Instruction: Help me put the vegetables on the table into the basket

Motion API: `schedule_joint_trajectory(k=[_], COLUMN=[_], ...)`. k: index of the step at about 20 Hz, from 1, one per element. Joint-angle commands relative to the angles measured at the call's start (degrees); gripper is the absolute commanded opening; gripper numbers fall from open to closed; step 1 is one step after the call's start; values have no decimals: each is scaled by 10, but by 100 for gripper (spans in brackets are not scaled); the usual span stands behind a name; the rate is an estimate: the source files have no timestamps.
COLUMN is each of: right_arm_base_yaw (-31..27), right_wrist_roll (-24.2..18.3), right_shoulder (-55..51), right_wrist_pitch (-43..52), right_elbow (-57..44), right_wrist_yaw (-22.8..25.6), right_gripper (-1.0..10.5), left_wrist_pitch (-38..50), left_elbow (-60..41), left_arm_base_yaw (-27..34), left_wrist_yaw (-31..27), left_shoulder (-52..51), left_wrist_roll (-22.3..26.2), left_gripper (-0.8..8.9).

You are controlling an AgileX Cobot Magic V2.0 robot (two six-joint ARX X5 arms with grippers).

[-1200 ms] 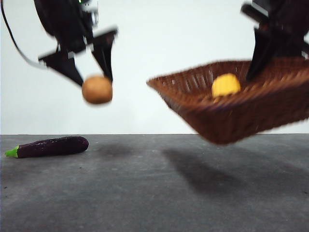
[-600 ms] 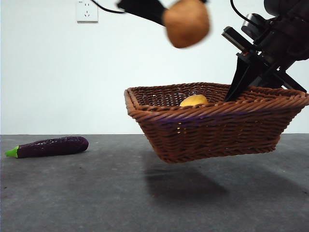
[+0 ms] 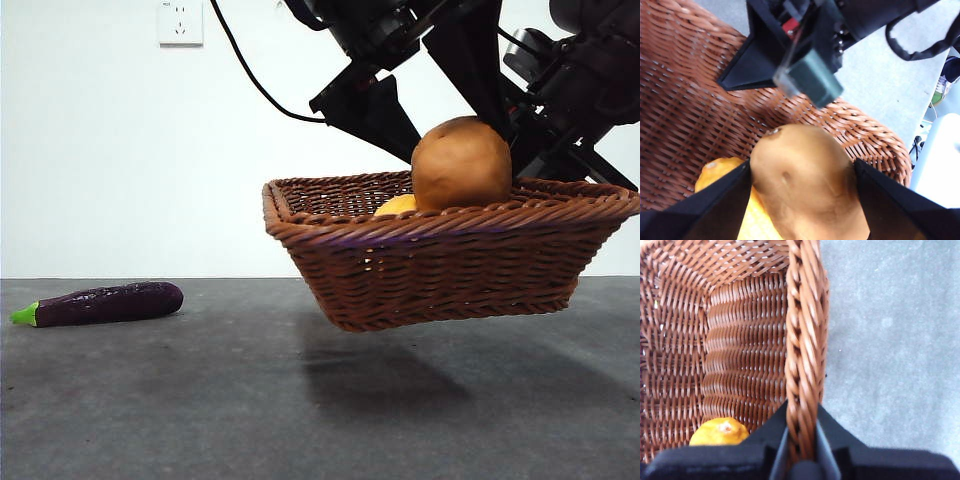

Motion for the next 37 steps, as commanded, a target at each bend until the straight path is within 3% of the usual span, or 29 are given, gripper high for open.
schedule_joint_trajectory(k=[1,2,3,13,16,19,24,27,33,37], right_arm_base_yaw=[1,1,1,1,0,0,0,0,0,0], right_wrist_roll=[10,10,10,7,3,2,-9,-10,-26,-40], right_shoulder=[0,0,0,0,0,0,0,0,0,0], right_wrist_pitch=[10,10,10,5,3,3,-1,-3,-16,-17], right_elbow=[0,0,0,0,0,0,0,0,0,0], right_wrist_yaw=[-10,-11,-11,-11,-11,-19,-52,-63,-78,-81], right_gripper=[-12,-12,-12,-12,-12,-12,-12,-12,-12,-12], left_wrist_pitch=[3,2,2,-18,-66,-102,-114,-88,-14,17], left_elbow=[-3,-3,-3,-2,-2,-2,-2,-2,-2,-2], left_arm_base_yaw=[-2,-2,-1,7,45,131,341,426,465,464], left_wrist_yaw=[3,2,2,24,0,-71,-58,-14,39,39], left_shoulder=[8,8,8,-11,-72,-151,-178,-140,3,84], left_wrist_roll=[-6,-6,-6,3,56,116,224,290,373,386], left_gripper=[223,353,413,409,409,409,408,408,408,408])
